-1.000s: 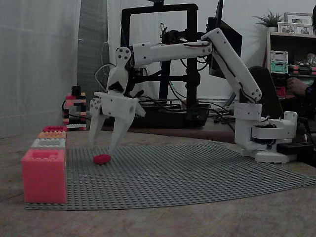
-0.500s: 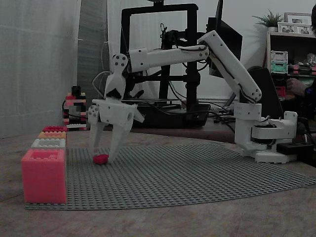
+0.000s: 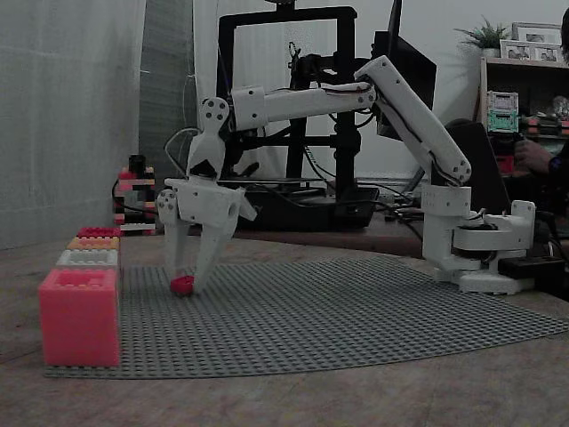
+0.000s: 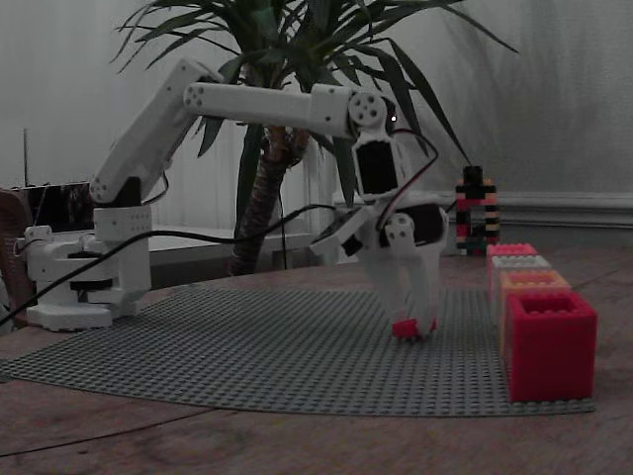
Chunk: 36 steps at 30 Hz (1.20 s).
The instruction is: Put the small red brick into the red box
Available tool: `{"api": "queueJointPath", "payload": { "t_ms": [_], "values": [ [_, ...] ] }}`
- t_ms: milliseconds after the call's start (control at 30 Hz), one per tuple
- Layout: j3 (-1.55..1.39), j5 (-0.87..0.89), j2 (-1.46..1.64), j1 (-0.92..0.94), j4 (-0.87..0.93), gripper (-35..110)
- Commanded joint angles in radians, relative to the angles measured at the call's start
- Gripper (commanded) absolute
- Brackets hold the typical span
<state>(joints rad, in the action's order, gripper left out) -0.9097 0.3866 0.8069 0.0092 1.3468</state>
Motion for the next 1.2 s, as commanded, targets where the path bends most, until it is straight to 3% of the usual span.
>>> {"api": "queueJointPath", "payload": {
  "t_ms": [0,367,667,1167],
  "values": [
    [0.078,-0.020,0.164,-0.011,-0.025,0],
    [0.299,-0.173,0.285,0.144,-0.104,0],
    [0.520,-0.290,0.069,0.310,-0.242,0],
    [0.620,-0.390,-0.186,0.308,-0.359,0]
  ]
}}
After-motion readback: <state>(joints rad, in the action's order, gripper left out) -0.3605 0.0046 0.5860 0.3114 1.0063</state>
